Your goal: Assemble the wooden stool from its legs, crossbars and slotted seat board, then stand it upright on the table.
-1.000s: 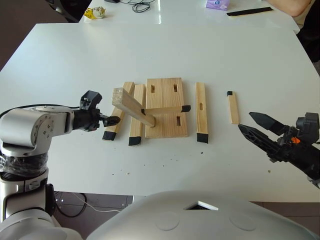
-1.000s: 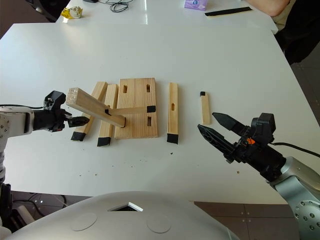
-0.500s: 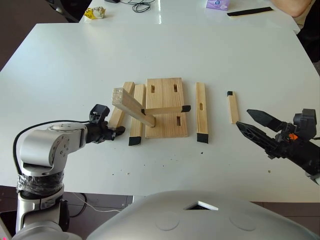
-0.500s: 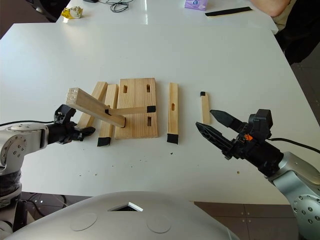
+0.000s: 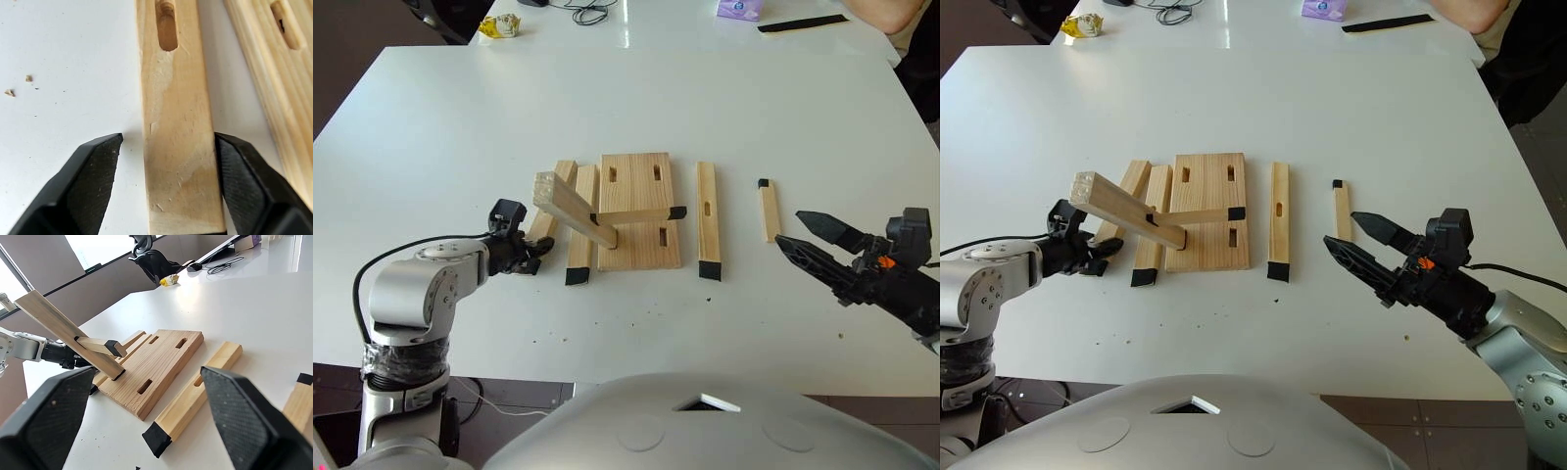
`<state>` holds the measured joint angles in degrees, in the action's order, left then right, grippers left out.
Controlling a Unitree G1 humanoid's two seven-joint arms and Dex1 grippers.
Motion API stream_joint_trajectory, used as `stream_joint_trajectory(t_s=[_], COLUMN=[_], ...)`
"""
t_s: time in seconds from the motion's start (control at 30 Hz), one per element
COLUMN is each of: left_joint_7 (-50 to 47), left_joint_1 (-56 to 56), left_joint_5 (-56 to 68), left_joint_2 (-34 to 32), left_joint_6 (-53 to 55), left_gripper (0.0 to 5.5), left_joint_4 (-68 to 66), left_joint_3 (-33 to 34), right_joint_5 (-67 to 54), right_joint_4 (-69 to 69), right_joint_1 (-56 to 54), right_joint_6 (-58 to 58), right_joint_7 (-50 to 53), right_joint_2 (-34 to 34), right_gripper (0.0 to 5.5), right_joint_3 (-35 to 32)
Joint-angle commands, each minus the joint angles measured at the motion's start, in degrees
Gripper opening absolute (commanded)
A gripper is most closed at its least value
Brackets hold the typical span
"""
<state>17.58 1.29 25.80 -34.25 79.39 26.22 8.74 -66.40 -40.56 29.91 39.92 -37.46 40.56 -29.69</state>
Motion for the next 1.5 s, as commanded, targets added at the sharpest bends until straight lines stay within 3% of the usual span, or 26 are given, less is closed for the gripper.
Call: stream_joint_trajectory(t_s=[0.03, 0.17, 0.47, 0.67, 0.8, 0.9, 1.03, 1.23, 1.5], left_joint_7=[1.5, 2.2, 1.3, 2.5, 3.2, 3.8, 12.7, 26.9, 46.6], left_joint_1=[-2.1, -2.8, 6.1, 21.5, 25.8, 28.8, 34.3, 45.6, 44.8], left_joint_5=[0.9, 1.5, 0.2, -0.1, -1.3, -5.8, -3.4, 5.9, 4.9], left_joint_2=[1.1, 1.6, 4.0, 5.4, 4.1, 3.3, 4.7, 7.5, 6.8], left_joint_6=[2.0, 2.6, 1.5, -8.3, -15.8, -29.7, -40.6, -43.3, -51.7], left_gripper=[2.57, 2.02, 2.01, 2.01, 2.01, 2.01, 2.01, 2.01, 2.01], left_joint_4=[-2.3, -2.8, -9.5, -20.6, -24.1, -24.1, -22.6, -23.5, -26.8], left_joint_3=[-2.0, -1.9, 1.1, 4.3, 4.7, 1.7, -0.2, -2.5, -12.1], right_joint_5=[-0.4, -0.8, -0.9, 0.0, -0.4, -0.2, -0.4, -9.6, -12.4], right_joint_4=[0.1, 0.3, 1.2, 3.4, 4.7, 6.8, 10.6, 13.7, 21.9], right_joint_1=[-1.1, -1.8, -3.2, -5.2, -6.6, -8.8, -13.7, -27.3, -47.7], right_joint_6=[0.4, 0.6, 0.7, 1.3, 1.7, 1.7, 1.9, 5.2, 9.4], right_joint_7=[0.5, 0.7, 1.1, 1.1, 0.3, -0.4, -2.0, -2.2, -2.1], right_joint_2=[0.7, 1.0, 1.2, 1.9, 3.1, 4.4, 7.1, 10.2, 11.3], right_gripper=[3.97, 3.97, 3.97, 3.97, 3.97, 3.97, 3.97, 3.97, 3.97], right_joint_3=[0.0, 0.1, 0.4, 1.0, 0.4, -0.5, -1.3, 0.7, 9.2])
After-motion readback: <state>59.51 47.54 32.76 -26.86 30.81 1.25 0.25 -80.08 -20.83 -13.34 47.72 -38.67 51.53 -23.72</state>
